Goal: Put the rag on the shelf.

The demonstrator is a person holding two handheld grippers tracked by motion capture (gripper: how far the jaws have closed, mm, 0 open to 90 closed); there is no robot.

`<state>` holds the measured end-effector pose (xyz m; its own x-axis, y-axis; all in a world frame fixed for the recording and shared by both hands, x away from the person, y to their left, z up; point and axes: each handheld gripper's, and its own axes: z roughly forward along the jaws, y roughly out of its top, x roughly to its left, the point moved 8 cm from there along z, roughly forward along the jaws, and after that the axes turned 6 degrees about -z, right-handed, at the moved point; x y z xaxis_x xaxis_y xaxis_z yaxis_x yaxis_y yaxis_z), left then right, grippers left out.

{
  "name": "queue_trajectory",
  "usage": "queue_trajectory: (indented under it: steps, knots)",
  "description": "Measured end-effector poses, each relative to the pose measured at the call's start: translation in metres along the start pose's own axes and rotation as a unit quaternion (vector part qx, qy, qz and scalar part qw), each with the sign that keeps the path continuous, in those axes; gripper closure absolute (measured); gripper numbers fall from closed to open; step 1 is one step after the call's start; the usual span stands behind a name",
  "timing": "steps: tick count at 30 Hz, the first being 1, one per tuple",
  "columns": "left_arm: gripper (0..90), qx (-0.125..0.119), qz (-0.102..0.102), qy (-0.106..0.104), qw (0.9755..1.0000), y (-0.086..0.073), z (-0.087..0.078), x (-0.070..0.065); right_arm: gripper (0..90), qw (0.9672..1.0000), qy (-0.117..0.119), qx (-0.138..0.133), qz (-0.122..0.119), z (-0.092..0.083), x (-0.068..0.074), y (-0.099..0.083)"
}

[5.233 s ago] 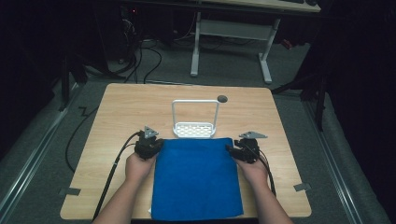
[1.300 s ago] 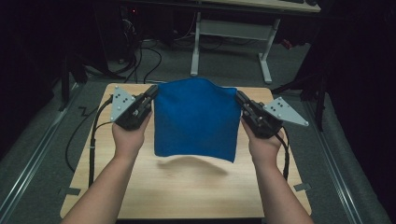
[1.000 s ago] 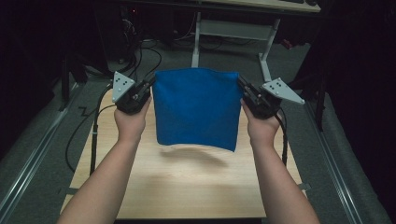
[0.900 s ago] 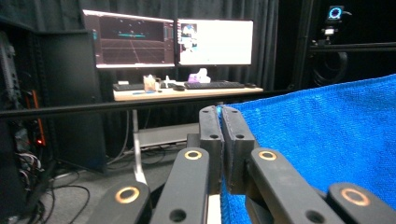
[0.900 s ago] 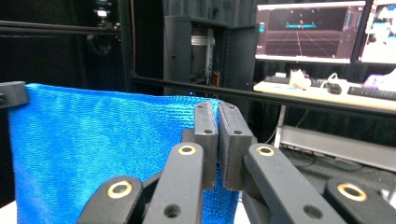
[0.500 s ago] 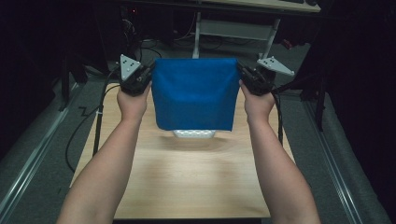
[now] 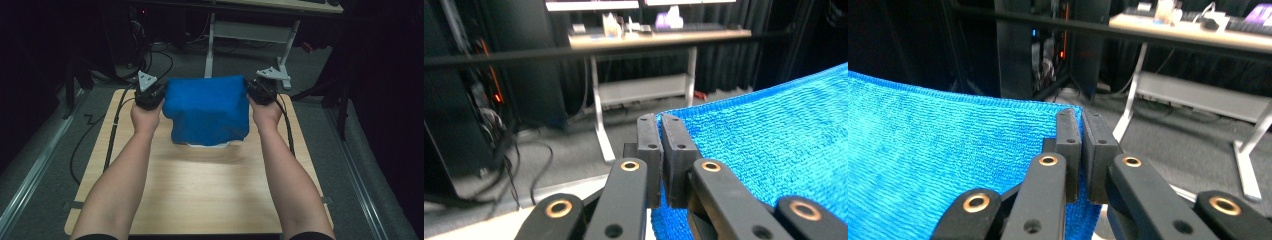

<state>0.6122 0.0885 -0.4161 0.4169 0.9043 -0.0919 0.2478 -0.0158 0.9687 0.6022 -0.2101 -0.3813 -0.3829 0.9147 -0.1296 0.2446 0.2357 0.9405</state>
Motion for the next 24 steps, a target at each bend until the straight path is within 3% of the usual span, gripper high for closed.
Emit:
queue_trajectory:
  steps: [1, 2, 3, 4, 5, 6, 7, 8, 10, 15, 22, 23, 24]
  knots:
    - [87.8, 0.014, -0.007, -0.005, 0.9999, -0.013, 0.003, 0.001, 87.7, 0.9999, 0.006, 0.016, 0.0, 0.006, 0.002, -0.013]
    - [87.8, 0.014, -0.007, -0.005, 0.9999, -0.013, 0.003, 0.001, 87.7, 0.9999, 0.006, 0.016, 0.0, 0.006, 0.002, -0.013]
    - [87.8, 0.035, -0.016, -0.01, 0.9992, -0.028, 0.005, 0.003, 87.6, 0.9994, 0.01, 0.032, 0.001, 0.011, 0.003, -0.025]
    - [87.8, 0.035, -0.016, -0.01, 0.9992, -0.028, 0.005, 0.003, 87.6, 0.9994, 0.01, 0.032, 0.001, 0.011, 0.003, -0.025]
    - [87.8, 0.044, -0.024, -0.015, 0.9986, -0.042, 0.006, 0.004, 87.6, 0.9991, 0.011, 0.042, 0.0, 0.014, 0.005, -0.036]
    - [87.8, 0.044, -0.024, -0.015, 0.9986, -0.042, 0.006, 0.004, 87.6, 0.9991, 0.011, 0.042, 0.0, 0.014, 0.005, -0.036]
    - [87.8, 0.054, -0.029, -0.018, 0.9979, -0.052, 0.007, 0.003, 87.7, 0.9986, 0.017, 0.049, 0.011, 0.016, 0.006, -0.046]
    - [87.8, 0.054, -0.029, -0.018, 0.9979, -0.052, 0.007, 0.003, 87.7, 0.9984, 0.019, 0.052, 0.011, 0.017, 0.006, -0.05]
    - [87.8, 0.065, -0.038, -0.026, 0.9968, -0.067, 0.008, 0.003, 87.7, 0.9979, 0.024, 0.058, 0.015, 0.018, 0.009, -0.06]
    - [87.8, 0.073, -0.046, -0.039, 0.9955, -0.082, 0.006, -0.002, 87.6, 0.9963, 0.039, 0.072, 0.024, 0.019, 0.017, -0.082]
    - [87.5, 0.083, -0.056, -0.054, 0.9935, -0.096, 0.004, -0.006, 87.5, 0.9954, 0.046, 0.078, 0.03, 0.016, 0.023, -0.097]
    - [87.5, 0.094, -0.062, -0.058, 0.9919, -0.101, 0.003, -0.008, 87.5, 0.9953, 0.047, 0.081, 0.027, 0.014, 0.024, -0.1]
    - [87.5, 0.094, -0.062, -0.058, 0.9919, -0.101, 0.003, -0.008, 87.5, 0.9951, 0.047, 0.082, 0.029, 0.013, 0.025, -0.102]
